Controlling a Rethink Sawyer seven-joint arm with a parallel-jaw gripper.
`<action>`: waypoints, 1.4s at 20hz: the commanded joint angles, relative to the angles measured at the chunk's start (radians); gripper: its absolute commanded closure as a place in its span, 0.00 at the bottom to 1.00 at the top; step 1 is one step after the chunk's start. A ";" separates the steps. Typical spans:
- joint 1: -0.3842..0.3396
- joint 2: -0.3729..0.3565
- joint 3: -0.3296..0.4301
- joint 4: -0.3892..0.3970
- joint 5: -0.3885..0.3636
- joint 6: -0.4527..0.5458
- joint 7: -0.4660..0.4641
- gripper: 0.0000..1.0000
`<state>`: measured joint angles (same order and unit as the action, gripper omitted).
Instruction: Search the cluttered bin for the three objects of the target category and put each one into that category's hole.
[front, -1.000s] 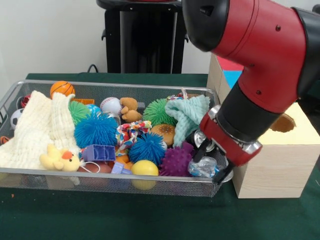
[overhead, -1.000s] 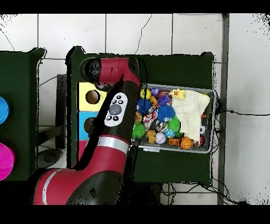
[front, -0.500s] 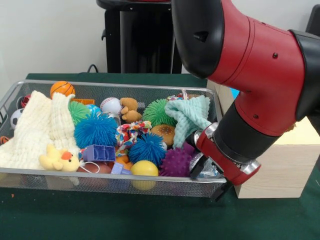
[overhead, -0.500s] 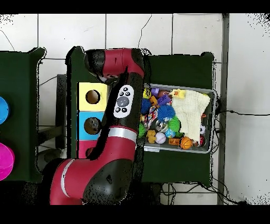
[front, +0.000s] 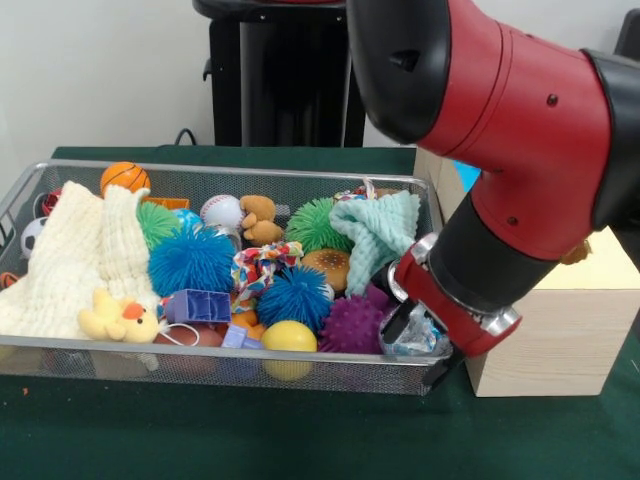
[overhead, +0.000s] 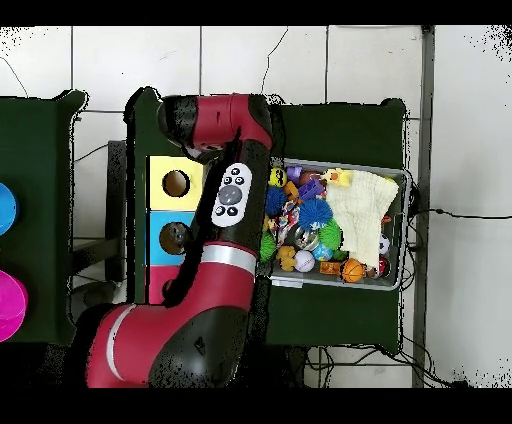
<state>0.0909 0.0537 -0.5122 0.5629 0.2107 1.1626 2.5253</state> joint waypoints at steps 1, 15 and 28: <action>0.039 -0.144 0.079 0.253 -0.038 0.014 -0.027 0.00; 0.043 -0.189 0.096 0.344 -0.056 -0.029 -0.016 0.00; 0.020 -0.127 0.133 0.404 -0.054 -0.233 0.020 0.00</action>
<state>0.1499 -0.1304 -0.5087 0.7960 0.1980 1.0408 2.5253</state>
